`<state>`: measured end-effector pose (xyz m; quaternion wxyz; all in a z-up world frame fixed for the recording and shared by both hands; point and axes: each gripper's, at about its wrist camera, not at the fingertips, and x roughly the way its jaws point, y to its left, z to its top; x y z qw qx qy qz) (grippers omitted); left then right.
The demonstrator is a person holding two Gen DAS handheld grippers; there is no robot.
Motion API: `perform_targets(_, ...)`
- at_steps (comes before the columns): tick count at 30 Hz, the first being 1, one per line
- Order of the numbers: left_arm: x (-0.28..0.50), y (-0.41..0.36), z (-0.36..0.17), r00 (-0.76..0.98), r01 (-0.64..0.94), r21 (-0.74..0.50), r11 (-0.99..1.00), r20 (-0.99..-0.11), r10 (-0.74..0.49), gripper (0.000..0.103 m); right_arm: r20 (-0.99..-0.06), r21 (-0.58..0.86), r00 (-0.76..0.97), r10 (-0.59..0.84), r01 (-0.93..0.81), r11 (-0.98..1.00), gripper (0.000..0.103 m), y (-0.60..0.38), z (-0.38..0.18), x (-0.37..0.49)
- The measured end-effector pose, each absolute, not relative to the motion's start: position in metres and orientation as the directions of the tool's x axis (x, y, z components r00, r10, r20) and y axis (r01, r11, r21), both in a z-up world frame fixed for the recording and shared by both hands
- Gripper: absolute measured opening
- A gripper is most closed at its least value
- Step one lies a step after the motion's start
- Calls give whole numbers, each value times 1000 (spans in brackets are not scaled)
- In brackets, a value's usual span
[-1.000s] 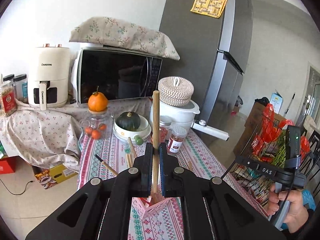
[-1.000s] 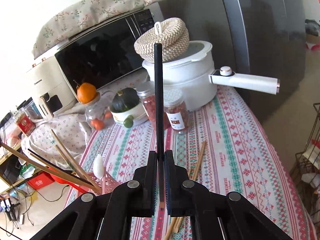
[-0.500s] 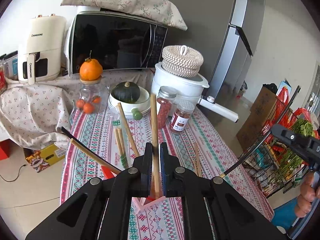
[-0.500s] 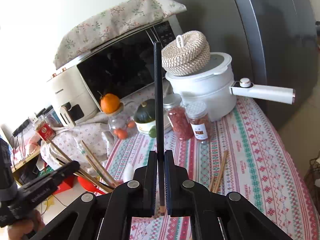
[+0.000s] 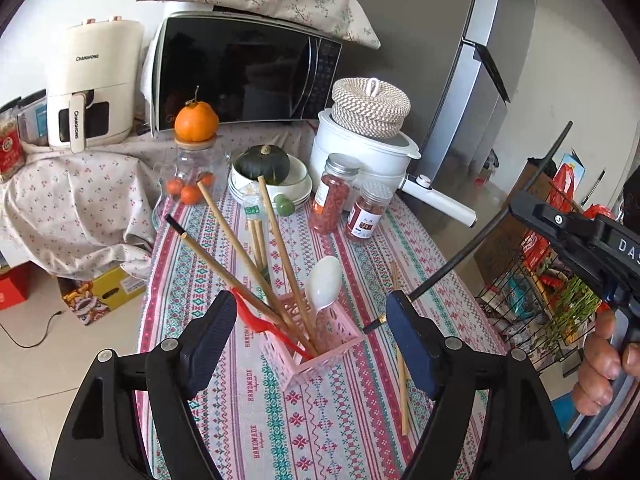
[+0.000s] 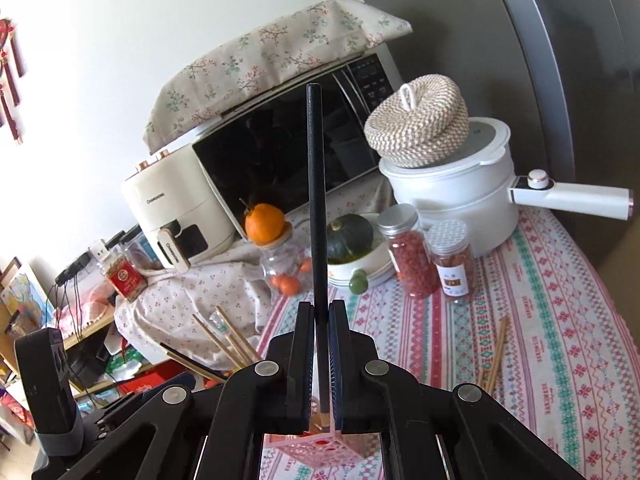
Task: Organize utensils
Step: 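Lower the black chopstick into the pink basket and open the right tool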
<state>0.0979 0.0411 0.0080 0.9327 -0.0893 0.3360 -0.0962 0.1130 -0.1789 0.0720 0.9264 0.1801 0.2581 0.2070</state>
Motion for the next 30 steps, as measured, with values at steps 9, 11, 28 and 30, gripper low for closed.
perform_targets(9,82,52,-4,730,136,-174,975,-648,-217,82,-405,390,787,464,-311,867,5,-145,63,127)
perform_targets(11,82,55,-6,724,136,-173,975,-654,-217,82,-415,363,790,452,-311,878,5,-137,60,130)
perform_targets(28,79,45,-15,691,161,-146,976,-689,-218,83,-451,431,738,501,-311,847,44,-130,44,146)
perform_targets(30,80,41,-16,686,165,-146,975,-694,-220,83,-432,451,742,512,-315,835,52,-139,49,141)
